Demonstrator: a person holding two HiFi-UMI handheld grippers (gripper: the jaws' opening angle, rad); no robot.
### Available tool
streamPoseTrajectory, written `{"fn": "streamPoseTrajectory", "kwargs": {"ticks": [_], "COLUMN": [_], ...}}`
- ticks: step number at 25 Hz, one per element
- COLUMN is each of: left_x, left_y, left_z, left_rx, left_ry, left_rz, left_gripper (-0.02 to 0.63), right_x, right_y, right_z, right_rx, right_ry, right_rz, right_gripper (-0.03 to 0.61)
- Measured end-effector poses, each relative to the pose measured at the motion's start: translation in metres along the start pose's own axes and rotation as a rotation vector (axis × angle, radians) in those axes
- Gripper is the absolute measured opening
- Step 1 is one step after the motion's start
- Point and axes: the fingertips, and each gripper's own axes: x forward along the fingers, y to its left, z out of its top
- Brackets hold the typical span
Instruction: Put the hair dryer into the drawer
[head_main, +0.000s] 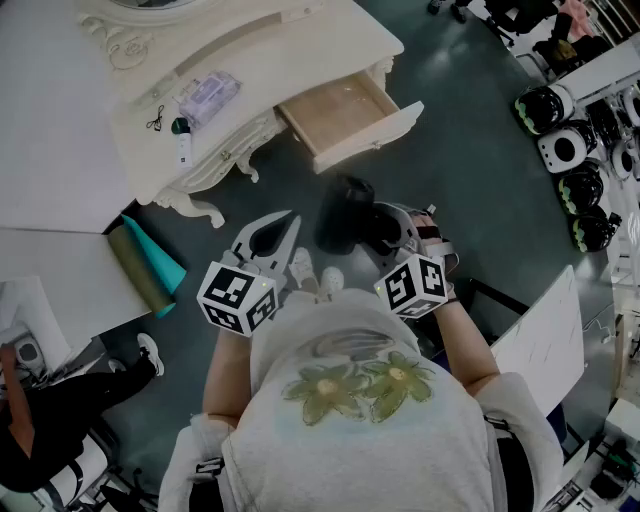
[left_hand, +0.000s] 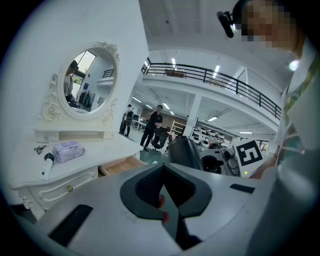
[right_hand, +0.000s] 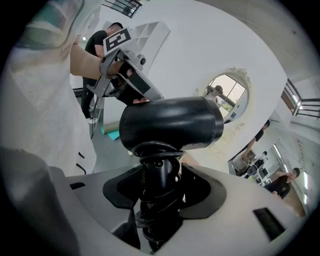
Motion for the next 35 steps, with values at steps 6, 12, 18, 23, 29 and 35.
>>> {"fn": "streamPoseTrajectory", "kwargs": {"ticks": [6,12,18,23,29,35], "left_x": [0.006,0.01,0.015,0.02,0.028,0.043], "left_y": [0.008,0.022,0.04,0.052,0.058,0.065], "left_z": [0.006,0.014,0.018,0.017,0.01,0.006], "left_rx": [0.011,0.02,0.035,0.041,0.021,0.0], "left_ry": [-0.002,-0.007,0.001,0.006,0.022,0.052], "left_rz": [-0.018,-0.028,-0.055,-0.091,-0.123,-0.129], "left_gripper": [0.009,0.009,0.009,0.009,0.009,0.009], "right_x": [0.01,0.019,0.035,0.046,0.052,0.062], "right_y": [-0.004,-0.017,-0.026,-0.03,-0.03,-0.041], "right_z": [0.008,0.013,0.017,0.017,0.014,0.008], "right_rx": [-0.022,-0.029,-0.042,-0.012,-0.013,-0.042], "right_ry": [0.0,0.002,0.008,0.021,0.047,0.057], "right_rz": [-0.004,-0.024,-0.028,-0.046,-0.044,-0.015], "right_gripper": [0.219,0.219,0.219,0.219,0.219,0.219]}}
